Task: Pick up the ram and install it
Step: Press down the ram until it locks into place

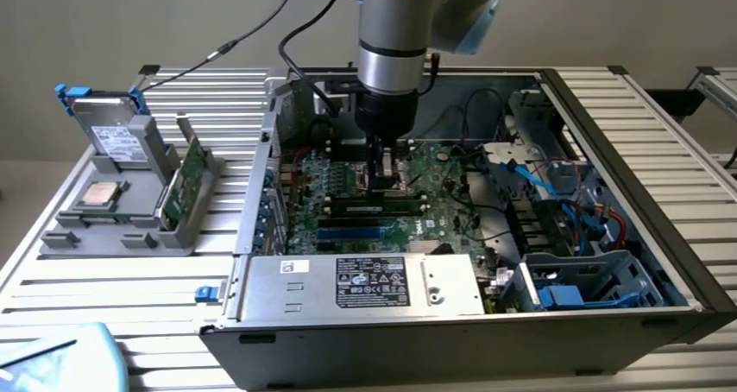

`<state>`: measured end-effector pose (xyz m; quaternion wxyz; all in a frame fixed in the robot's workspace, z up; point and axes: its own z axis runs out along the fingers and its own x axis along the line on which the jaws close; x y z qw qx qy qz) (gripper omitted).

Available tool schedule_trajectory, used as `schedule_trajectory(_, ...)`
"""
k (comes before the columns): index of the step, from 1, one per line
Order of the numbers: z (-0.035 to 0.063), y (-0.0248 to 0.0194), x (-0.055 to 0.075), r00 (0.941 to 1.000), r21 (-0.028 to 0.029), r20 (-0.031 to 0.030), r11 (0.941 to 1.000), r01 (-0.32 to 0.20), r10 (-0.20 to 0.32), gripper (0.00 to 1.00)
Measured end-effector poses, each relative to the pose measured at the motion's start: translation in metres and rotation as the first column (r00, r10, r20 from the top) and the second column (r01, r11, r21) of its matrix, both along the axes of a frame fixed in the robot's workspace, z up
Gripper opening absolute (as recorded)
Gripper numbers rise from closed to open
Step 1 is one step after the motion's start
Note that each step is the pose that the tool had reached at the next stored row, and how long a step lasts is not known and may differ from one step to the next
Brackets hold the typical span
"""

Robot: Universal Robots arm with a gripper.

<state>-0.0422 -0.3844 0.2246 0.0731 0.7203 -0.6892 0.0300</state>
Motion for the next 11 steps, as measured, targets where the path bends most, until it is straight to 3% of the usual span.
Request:
schedule_trajectory(5,-0.0022,0.0008,0.0,1.0,0.0006,0.0004,1.0,0.0,0.0,0.11)
schedule_trajectory(7,0.0016,0.0011,0.0,1.0,0.0027,0.0015,1.0,0.0,0.0,0.11)
schedule_trajectory(11,0.0141,0.0008,0.0,1.0,0.0007,0.0005,1.0,0.0,0.0,0.11)
